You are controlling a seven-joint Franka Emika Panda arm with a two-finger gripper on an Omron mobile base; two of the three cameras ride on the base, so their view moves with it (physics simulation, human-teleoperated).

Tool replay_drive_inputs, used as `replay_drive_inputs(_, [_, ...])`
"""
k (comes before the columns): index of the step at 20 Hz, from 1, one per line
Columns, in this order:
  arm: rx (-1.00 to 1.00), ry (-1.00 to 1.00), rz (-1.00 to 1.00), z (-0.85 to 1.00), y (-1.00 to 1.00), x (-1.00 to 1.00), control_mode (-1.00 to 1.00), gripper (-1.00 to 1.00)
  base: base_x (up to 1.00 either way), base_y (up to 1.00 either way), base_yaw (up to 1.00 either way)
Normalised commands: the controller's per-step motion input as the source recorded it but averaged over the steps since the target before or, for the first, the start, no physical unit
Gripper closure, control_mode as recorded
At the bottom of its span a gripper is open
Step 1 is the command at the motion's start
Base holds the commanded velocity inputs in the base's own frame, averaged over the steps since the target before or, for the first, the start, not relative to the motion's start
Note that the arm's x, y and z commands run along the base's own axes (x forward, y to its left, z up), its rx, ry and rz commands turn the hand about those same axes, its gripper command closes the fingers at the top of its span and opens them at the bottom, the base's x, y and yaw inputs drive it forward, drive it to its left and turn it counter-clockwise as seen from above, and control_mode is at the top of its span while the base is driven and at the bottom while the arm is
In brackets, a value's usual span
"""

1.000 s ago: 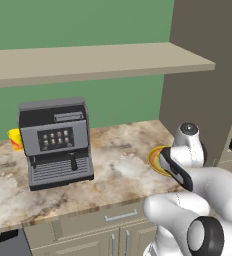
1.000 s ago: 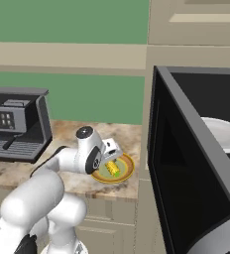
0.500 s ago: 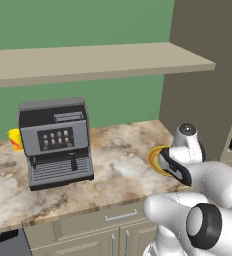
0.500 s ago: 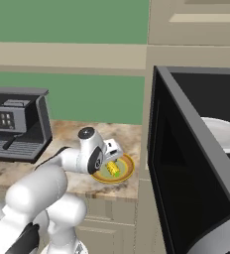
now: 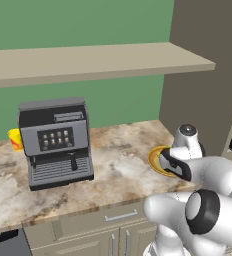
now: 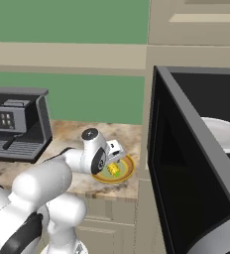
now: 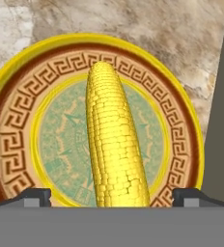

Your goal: Pick the corn from the counter and place it in the microwave. Then turn on the microwave.

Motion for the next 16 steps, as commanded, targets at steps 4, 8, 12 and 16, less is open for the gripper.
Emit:
replay_drive_inputs(4, [0.0, 0.01, 0.0, -0.12, -0.01, 0.08, -1.0, -1.0, 0.0, 0.0, 0.0])
replay_drive_inputs(8, [0.0, 0.02, 0.0, -0.11, -0.01, 0.09, -1.0, -1.0, 0.0, 0.0, 0.0])
replay_drive_inputs(12, [0.0, 0.03, 0.0, -0.12, -0.04, 0.1, -1.0, -1.0, 0.0, 0.0, 0.0])
replay_drive_inputs(16, [0.0, 0.03, 0.0, -0.11, -0.04, 0.09, -1.0, -1.0, 0.0, 0.0, 0.0])
